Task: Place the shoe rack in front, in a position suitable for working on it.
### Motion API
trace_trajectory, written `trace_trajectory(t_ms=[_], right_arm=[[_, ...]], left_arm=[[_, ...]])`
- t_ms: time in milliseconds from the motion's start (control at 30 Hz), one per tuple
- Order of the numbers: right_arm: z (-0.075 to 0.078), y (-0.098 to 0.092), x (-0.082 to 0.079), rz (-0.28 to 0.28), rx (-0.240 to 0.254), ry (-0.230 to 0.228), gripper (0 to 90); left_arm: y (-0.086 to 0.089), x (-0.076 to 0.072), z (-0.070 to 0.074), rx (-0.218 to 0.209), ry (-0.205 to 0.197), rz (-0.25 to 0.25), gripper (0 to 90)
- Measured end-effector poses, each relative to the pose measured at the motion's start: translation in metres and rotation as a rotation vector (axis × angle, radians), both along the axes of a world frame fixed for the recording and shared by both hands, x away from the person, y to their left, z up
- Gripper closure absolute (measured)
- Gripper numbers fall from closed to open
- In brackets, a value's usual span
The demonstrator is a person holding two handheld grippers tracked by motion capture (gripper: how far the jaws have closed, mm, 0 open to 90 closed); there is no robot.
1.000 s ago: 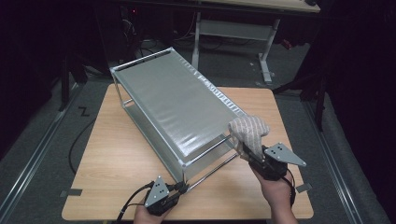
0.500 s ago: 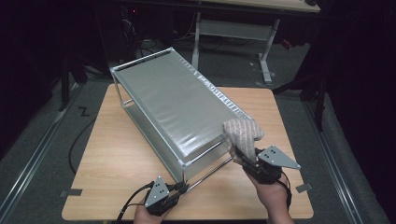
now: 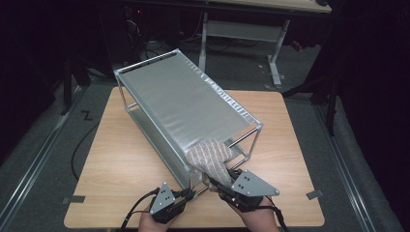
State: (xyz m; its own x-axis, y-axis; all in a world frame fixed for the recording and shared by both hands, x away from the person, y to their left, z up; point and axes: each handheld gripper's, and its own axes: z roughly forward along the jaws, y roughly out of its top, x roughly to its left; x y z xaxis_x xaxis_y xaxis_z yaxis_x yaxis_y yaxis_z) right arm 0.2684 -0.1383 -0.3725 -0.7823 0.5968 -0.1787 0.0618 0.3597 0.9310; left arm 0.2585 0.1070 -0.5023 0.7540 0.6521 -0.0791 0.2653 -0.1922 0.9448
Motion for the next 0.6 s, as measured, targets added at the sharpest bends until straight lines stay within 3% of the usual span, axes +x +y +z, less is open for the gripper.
trace_trajectory(t_ms=[200,400,600], right_arm=[[-0.001,-0.009,0.010,-0.052,0.012,0.004,65.6],[-0.004,-0.047,0.039,-0.200,0.053,0.033,65.6],[-0.008,-0.072,0.055,-0.295,0.083,0.058,65.6]], left_arm=[[0.000,0.000,0.000,-0.001,0.001,0.000,80.3],[0.000,0.000,0.000,0.000,0.001,0.000,80.3],[0.000,0.000,0.000,0.000,0.001,0.000,80.3]])
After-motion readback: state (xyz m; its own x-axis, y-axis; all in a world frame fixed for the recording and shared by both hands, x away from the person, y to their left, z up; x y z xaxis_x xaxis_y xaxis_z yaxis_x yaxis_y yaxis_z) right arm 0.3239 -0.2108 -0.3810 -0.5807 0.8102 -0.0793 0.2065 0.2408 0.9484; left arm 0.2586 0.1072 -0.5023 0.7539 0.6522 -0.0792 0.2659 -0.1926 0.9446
